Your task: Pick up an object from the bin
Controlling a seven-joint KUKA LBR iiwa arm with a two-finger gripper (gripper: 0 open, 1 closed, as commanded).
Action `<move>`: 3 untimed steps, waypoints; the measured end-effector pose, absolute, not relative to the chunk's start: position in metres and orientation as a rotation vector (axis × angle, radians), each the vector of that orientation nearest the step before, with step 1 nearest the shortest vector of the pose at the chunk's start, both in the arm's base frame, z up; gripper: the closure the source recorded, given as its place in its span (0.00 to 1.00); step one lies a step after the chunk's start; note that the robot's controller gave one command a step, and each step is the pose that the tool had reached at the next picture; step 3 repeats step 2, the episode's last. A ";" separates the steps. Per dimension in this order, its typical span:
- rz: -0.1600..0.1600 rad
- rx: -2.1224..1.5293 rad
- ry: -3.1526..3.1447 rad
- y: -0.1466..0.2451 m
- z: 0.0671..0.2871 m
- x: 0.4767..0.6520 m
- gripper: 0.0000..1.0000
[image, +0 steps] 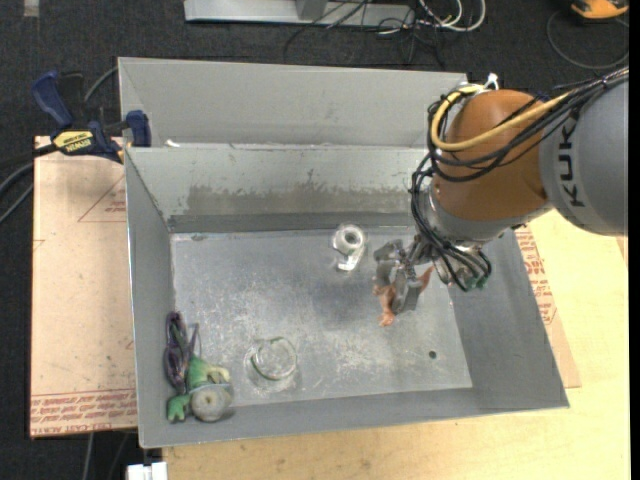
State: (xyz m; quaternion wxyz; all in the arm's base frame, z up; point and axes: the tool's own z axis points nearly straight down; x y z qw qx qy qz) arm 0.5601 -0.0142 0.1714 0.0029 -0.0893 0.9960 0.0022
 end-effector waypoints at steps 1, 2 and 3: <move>0.007 -0.279 3.124 -0.014 0.171 0.560 1.00; 0.008 -0.200 3.126 -0.038 0.286 0.568 1.00; 0.008 -0.200 3.126 -0.038 0.286 0.568 1.00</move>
Offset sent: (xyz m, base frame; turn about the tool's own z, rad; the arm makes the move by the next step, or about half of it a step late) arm 0.0072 -0.0244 0.1143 0.0490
